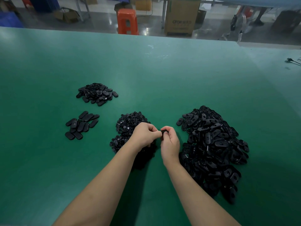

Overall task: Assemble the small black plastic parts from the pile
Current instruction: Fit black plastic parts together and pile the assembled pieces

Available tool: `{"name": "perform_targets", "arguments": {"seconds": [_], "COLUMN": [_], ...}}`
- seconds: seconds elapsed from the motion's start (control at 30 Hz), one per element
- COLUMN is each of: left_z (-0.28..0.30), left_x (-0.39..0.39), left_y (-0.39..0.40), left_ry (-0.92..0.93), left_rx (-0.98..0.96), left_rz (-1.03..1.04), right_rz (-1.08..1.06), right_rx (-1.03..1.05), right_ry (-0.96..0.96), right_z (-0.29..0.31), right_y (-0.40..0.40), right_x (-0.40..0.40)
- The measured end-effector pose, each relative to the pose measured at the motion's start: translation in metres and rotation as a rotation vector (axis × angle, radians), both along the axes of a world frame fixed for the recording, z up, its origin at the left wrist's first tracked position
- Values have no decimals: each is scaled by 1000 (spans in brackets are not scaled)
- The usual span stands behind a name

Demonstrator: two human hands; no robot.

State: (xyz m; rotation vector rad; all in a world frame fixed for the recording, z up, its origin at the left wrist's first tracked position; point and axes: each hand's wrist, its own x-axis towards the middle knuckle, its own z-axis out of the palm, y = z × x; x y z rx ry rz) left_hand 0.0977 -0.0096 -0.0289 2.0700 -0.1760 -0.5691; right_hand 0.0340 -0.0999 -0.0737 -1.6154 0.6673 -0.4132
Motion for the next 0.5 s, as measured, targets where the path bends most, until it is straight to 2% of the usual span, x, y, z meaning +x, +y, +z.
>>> {"name": "perform_targets", "arguments": {"seconds": [0.5], "left_z": [0], "left_x": [-4], "left_y": [-5], "left_ry": [-25], "left_rx": [19], "left_rz": [-3], "right_rz": [4], "right_rx": [-52], "right_ry": [16], "right_z": [-4], "right_y": [-3], "right_x": [0]}}
